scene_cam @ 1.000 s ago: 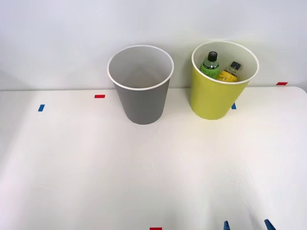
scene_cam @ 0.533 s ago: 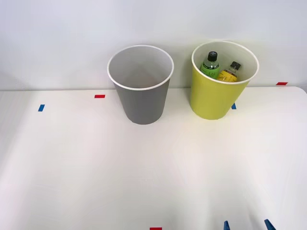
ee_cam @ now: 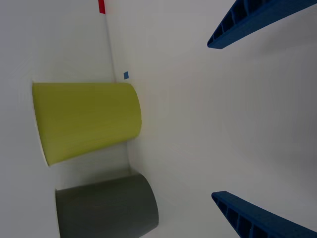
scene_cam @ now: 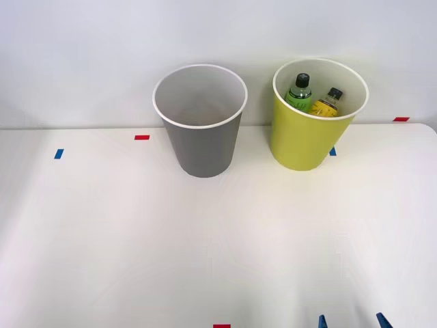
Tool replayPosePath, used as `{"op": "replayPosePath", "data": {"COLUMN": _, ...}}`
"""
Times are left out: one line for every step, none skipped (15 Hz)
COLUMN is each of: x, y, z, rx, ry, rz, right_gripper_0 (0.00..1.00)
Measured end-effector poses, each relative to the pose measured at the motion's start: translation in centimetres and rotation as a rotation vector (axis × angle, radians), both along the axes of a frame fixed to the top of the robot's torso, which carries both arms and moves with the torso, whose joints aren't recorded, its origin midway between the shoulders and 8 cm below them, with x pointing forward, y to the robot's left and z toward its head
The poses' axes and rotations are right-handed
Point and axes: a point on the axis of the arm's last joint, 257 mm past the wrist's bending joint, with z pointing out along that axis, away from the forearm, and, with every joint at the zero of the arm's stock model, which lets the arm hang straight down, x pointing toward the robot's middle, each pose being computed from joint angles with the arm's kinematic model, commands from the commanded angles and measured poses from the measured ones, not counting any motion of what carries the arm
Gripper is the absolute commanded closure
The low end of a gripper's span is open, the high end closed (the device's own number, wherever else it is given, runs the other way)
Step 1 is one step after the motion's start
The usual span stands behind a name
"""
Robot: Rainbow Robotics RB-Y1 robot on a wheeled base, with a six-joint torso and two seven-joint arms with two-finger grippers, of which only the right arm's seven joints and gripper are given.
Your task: Put cans in the gray bin, plastic bottles in the light green bin
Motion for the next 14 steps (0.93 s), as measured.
{"op": "replayPosePath", "data": {"x": 0.00, "y": 0.00, "z": 0.00, "rx": 0.000, "ry": 0.000, "rz": 0.000, "right_gripper_0": 0.00}}
{"op": "replayPosePath", "data": {"x": 0.00, "y": 0.00, "z": 0.00, "rx": 0.000, "ry": 0.000, "rz": 0.000, "right_gripper_0": 0.00}}
{"op": "replayPosePath", "data": {"x": 0.00, "y": 0.00, "z": 0.00, "rx": 0.000, "ry": 0.000, "rz": 0.000, "right_gripper_0": 0.00}}
{"op": "replayPosePath", "data": {"x": 0.00, "y": 0.00, "z": 0.00, "rx": 0.000, "ry": 0.000, "rz": 0.000, "right_gripper_0": 0.00}}
{"op": "replayPosePath", "data": {"x": 0.00, "y": 0.00, "z": 0.00, "rx": 0.000, "ry": 0.000, "rz": 0.000, "right_gripper_0": 0.00}}
{"op": "replayPosePath", "data": {"x": 0.00, "y": 0.00, "z": 0.00, "rx": 0.000, "ry": 0.000, "rz": 0.000, "right_gripper_0": 0.00}}
{"op": "replayPosePath", "data": {"x": 0.00, "y": 0.00, "z": 0.00, "rx": 0.000, "ry": 0.000, "rz": 0.000, "right_gripper_0": 0.00}}
{"op": "replayPosePath", "data": {"x": 0.00, "y": 0.00, "z": 0.00, "rx": 0.000, "ry": 0.000, "rz": 0.000, "right_gripper_0": 0.00}}
{"op": "replayPosePath", "data": {"x": 0.00, "y": 0.00, "z": 0.00, "rx": 0.000, "ry": 0.000, "rz": 0.000, "right_gripper_0": 0.00}}
{"op": "replayPosePath", "data": {"x": 0.00, "y": 0.00, "z": 0.00, "rx": 0.000, "ry": 0.000, "rz": 0.000, "right_gripper_0": 0.00}}
{"op": "replayPosePath", "data": {"x": 0.00, "y": 0.00, "z": 0.00, "rx": 0.000, "ry": 0.000, "rz": 0.000, "right_gripper_0": 0.00}}
{"op": "replayPosePath", "data": {"x": 0.00, "y": 0.00, "z": 0.00, "rx": 0.000, "ry": 0.000, "rz": 0.000, "right_gripper_0": 0.00}}
{"op": "replayPosePath", "data": {"x": 0.00, "y": 0.00, "z": 0.00, "rx": 0.000, "ry": 0.000, "rz": 0.000, "right_gripper_0": 0.00}}
{"op": "replayPosePath", "data": {"x": 0.00, "y": 0.00, "z": 0.00, "rx": 0.000, "ry": 0.000, "rz": 0.000, "right_gripper_0": 0.00}}
